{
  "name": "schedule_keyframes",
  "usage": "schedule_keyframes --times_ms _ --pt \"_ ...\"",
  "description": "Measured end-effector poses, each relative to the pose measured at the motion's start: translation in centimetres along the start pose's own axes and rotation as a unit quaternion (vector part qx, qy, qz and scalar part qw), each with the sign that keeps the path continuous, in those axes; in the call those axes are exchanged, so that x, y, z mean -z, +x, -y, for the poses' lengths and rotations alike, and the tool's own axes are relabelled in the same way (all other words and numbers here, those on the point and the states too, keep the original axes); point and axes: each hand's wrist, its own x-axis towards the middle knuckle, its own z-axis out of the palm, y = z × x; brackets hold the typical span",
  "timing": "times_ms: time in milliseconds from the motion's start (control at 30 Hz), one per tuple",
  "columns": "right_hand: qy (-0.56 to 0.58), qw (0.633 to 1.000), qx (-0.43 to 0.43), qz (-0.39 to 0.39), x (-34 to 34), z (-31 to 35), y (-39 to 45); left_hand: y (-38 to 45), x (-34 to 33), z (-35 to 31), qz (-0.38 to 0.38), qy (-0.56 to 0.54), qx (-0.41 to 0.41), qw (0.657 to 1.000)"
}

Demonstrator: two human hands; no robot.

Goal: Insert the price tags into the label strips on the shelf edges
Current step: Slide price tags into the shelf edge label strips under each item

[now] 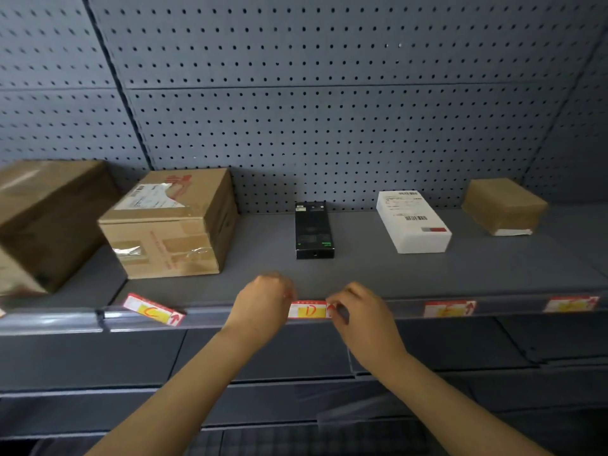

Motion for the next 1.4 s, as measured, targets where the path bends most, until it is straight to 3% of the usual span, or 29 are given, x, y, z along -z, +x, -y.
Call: schedule_keyframes --times_ms 133,400,1200,1400 --pt "0.003 1.000 -0.028 -0.001 0.0 0.3 0.2 -0.7 -0.2 0.1 -0.018 0.010 -0.029 0.999" --pt "-0.080 0.997 0.011 0.017 0.3 0.0 0.1 -1.7 -0.7 -0.2 -0.002 -0.020 -0.043 0.999" --pt "-0.074 0.996 0.051 0.015 0.8 -1.5 0.4 -1.6 -1.8 -1.1 0.024 0.040 -0.020 0.999" --pt "-0.064 0.995 0.064 0.046 1.3 -1.8 0.6 -1.7 -1.8 -0.9 0.008 0.043 -0.010 0.999"
